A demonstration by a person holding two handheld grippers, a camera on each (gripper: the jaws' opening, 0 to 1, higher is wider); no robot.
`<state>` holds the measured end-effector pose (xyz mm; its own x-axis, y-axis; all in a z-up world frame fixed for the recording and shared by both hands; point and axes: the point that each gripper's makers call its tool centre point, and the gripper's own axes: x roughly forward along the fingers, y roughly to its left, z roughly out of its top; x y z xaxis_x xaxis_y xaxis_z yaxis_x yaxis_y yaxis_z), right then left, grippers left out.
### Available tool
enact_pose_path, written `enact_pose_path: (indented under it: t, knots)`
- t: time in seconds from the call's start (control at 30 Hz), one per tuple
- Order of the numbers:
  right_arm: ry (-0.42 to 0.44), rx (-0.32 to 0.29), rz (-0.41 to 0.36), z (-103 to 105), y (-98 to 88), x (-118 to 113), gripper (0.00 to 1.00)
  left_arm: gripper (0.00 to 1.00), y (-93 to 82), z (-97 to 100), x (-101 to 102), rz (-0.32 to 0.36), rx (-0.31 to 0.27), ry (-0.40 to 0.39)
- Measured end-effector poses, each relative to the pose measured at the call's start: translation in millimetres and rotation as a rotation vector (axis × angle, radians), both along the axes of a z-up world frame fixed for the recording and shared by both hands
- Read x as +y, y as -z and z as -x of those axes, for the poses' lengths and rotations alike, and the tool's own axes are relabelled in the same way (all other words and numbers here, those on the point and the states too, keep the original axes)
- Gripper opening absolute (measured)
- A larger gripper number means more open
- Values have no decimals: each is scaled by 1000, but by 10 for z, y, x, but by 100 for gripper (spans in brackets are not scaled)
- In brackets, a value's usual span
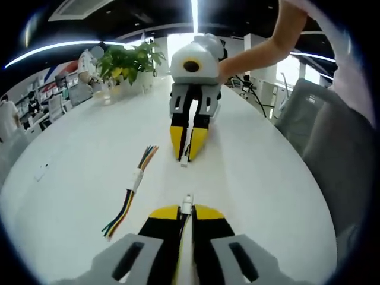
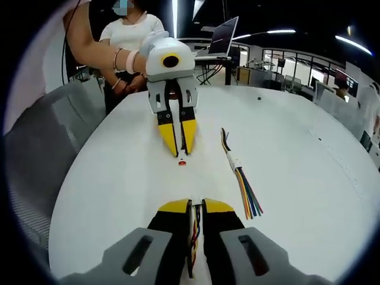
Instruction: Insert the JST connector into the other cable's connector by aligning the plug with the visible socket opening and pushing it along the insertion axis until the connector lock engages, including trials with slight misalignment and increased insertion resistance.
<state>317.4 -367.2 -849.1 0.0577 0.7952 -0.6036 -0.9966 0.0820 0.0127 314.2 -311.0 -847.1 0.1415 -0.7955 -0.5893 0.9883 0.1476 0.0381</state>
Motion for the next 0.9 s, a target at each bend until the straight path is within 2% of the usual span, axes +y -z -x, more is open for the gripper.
enact_pose_path:
  t: [0.37, 0.47, 0.53, 0.9]
  knots:
    - [1, 19, 11, -3, -7, -9, 4, 1, 0, -5, 1, -1, 9, 1]
    - [1, 13, 16, -13, -17, -16, 4, 1, 1, 16, 18, -26, 13, 11]
    - [2, 13, 12, -7, -40, -10, 4, 1, -6, 21, 28, -44, -6, 23]
    - [-23, -8, -9, 18, -193, 104, 4, 1, -202, -7, -38, -21, -20, 17]
